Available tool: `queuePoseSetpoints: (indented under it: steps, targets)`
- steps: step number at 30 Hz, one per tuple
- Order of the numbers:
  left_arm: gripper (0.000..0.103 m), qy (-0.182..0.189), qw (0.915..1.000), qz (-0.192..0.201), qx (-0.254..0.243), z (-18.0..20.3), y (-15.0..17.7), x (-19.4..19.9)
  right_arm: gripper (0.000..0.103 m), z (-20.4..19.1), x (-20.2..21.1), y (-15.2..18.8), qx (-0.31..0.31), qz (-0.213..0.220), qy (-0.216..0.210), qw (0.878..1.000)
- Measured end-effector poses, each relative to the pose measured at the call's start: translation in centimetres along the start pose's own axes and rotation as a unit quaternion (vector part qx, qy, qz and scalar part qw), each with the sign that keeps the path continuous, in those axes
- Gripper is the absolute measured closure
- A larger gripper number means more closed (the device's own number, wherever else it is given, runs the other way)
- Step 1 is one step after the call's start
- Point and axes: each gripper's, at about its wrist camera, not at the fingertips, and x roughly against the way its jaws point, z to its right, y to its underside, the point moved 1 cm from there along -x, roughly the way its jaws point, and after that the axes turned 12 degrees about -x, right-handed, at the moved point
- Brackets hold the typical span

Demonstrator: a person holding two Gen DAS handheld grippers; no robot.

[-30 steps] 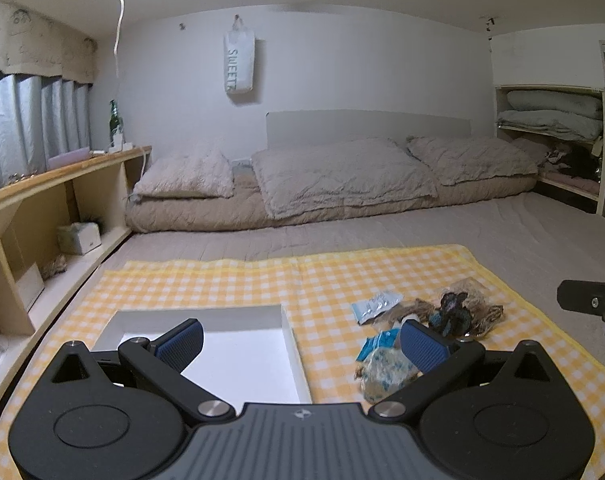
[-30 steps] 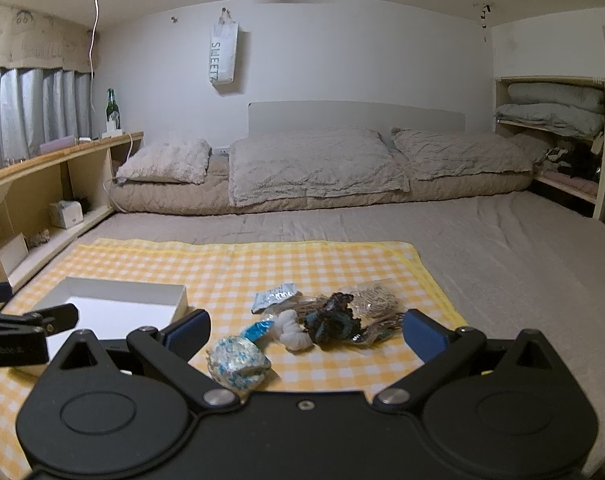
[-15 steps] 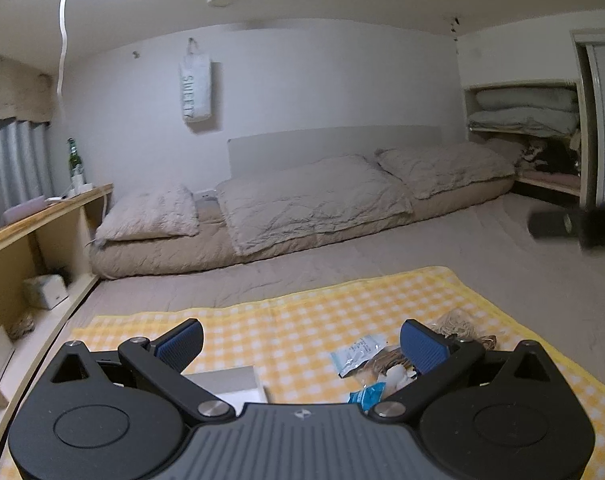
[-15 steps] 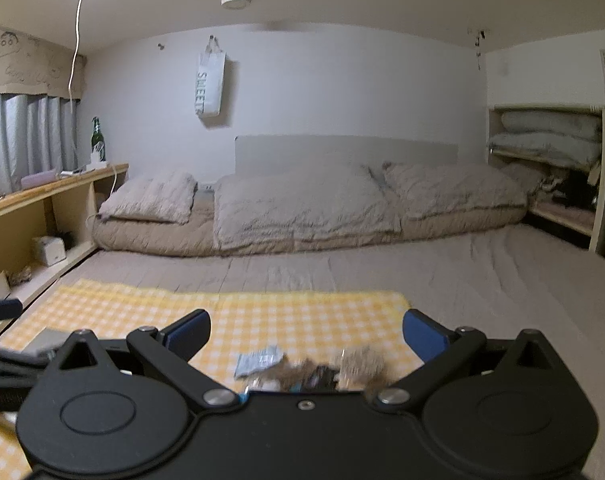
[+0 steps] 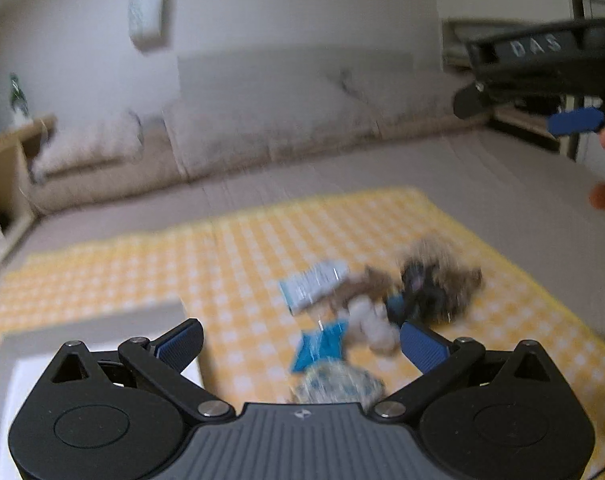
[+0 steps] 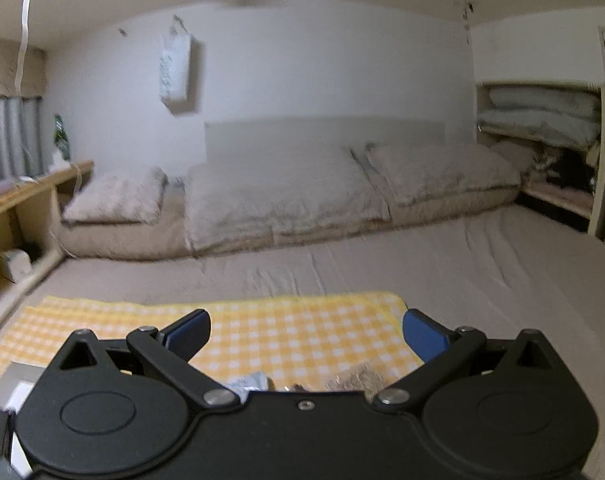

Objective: Organize soft objects
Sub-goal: 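Grasp the floral pouch with the left tool while the right tool grasps the knitted toy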

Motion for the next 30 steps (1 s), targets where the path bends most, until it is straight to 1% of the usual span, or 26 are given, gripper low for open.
queuePoseSetpoints:
  steps: [2,5,11,15,18,20,26,28,30]
  targets:
    - [0.0,0.018,0.9996,-0.019,-0.011,0.2,0.9,-1.4,0.0,0.2,-2.2,0.6,-0.001,-0.027,0.012,1.0]
    - [0.0,0.038,0.9981,-0.037,-0.032,0.9,2.0,-3.2,0.0,0.9,-4.8,1.3,-0.008,-0.062,0.014,0.998]
    - [0.0,0.083,0.993,-0.054,-0.063,2.1,3.4,-6.3,0.0,2.2,-8.9,2.6,-0.039,-0.121,0.022,0.992]
    - [0.0,0.109,0.9876,-0.073,-0.087,2.6,4.1,-7.9,0.0,2.3,-11.3,3.6,-0.04,-0.155,0.029,0.987]
    - [0.0,0.113,0.986,-0.082,-0.092,2.6,4.5,-9.1,0.004,2.4,-13.0,4.3,-0.041,-0.18,0.031,0.982]
    - [0.0,0.111,0.9855,-0.083,-0.098,2.5,4.7,-9.7,0.008,2.6,-14.0,4.8,-0.047,-0.198,0.028,0.979]
    - [0.0,0.112,0.9844,-0.074,-0.114,2.4,4.9,-11.3,0.016,3.0,-16.5,6.3,-0.067,-0.241,0.024,0.968]
    - [0.001,0.117,0.984,-0.077,-0.111,2.2,5.0,-11.7,0.018,3.1,-17.2,6.9,-0.067,-0.251,0.028,0.965]
    - [0.007,0.123,0.9836,-0.081,-0.105,2.1,5.0,-12.0,0.018,3.1,-17.8,7.5,-0.064,-0.26,0.03,0.963]
